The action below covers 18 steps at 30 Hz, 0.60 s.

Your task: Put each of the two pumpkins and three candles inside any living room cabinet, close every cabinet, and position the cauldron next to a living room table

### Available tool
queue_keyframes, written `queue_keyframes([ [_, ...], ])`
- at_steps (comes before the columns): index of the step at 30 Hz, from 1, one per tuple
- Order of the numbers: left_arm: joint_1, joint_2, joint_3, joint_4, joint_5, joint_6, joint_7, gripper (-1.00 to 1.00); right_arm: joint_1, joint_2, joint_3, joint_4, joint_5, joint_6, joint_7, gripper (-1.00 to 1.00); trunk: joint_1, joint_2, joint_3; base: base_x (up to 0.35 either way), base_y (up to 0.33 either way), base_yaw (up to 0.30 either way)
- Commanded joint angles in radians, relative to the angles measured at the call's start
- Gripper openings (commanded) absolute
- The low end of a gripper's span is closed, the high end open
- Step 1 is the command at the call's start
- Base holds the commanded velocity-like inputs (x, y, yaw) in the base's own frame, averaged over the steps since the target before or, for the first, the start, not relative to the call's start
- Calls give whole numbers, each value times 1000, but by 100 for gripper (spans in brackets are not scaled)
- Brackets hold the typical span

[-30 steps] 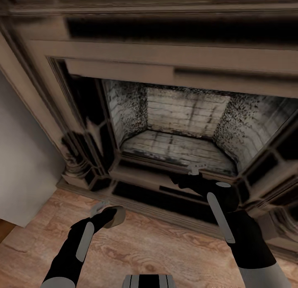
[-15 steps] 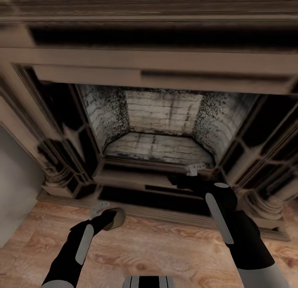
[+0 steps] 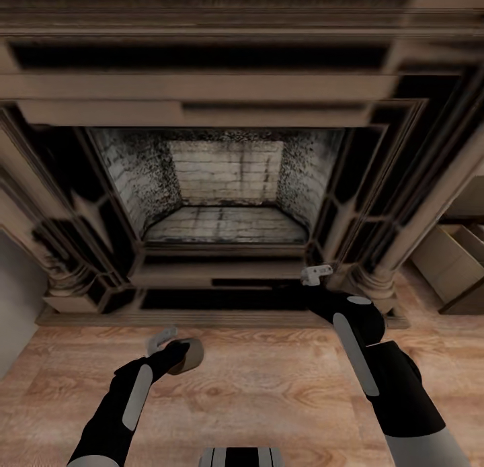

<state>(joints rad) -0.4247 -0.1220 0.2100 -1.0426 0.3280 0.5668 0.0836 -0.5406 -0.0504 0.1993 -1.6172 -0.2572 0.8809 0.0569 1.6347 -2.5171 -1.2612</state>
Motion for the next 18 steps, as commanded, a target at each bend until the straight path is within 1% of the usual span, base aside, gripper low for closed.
queue_keyframes([
  [1,0,-1,2,-2,13,5,7,-100,-1,0,1,0,6,4,6,100,-1,0,-1,-347,0,-279],
  [4,0,-1,-2,-6,10,6,13,-100,-1,-1,1,0,6,4,6,100,-1,0,-1,-243,0,-279],
  [7,0,-3,-16,-15,12,11,17,-100,-2,-4,1,-1,6,4,6,100,-2,0,11,-118,0,-279],
  [10,0,-3,-39,-22,13,16,19,-100,-3,-8,0,-1,6,4,6,100,-4,1,22,-46,0,-279],
  [18,0,-2,-51,-21,15,18,21,-100,-4,-9,0,-1,6,4,6,100,-7,3,53,-10,0,-279],
])
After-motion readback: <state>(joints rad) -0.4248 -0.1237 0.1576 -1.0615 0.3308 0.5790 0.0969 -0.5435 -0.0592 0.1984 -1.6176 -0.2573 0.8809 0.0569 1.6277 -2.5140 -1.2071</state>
